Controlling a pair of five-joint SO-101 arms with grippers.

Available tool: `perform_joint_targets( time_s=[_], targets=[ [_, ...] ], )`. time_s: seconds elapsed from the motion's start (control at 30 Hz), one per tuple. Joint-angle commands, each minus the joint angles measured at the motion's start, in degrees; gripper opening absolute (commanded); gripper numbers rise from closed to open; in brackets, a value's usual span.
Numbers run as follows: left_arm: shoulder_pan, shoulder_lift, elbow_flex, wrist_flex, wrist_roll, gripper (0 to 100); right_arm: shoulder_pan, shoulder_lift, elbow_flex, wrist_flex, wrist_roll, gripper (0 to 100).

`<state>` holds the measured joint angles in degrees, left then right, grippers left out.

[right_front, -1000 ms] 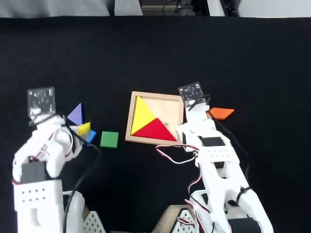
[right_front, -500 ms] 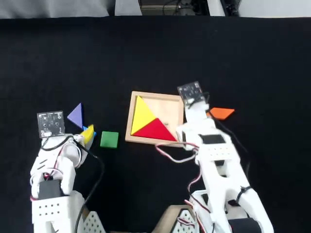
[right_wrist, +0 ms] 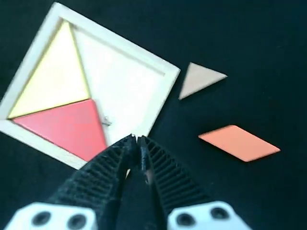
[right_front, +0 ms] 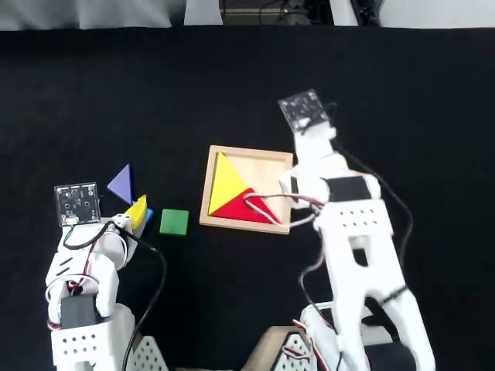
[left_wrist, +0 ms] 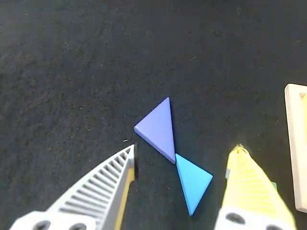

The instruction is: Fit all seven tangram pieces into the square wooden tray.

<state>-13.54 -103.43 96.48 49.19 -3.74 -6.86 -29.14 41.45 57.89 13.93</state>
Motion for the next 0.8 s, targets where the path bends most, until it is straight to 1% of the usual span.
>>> perform_joint_targets(
  time_s=[0.0, 0.27, 0.43, 0.57, 0.77],
  targets=[
    [-0.3, -0.7, 0.9, 0.3, -0.4, 30, -3.0, 8.5, -10.3, 3.7, -0.1, 1.1],
    [-0.3, -0.7, 0.9, 0.3, -0.4, 30, -3.3, 34.1, -26.0, 5.0, -0.4, 1.1],
    [-0.2, -0.7, 0.9, 0.3, -0.4, 30, -3.6, 45.9, -32.4, 5.0, -0.4, 1.1],
    [-0.2, -0.7, 0.9, 0.3, -0.4, 30, -3.6, 50.8, -35.4, 5.1, -0.4, 1.1],
    [-0.2, -0.7, 0.9, 0.3, -0.4, 30, -3.7, 52.9, -36.9, 5.1, -0.1, 1.1]
  ],
)
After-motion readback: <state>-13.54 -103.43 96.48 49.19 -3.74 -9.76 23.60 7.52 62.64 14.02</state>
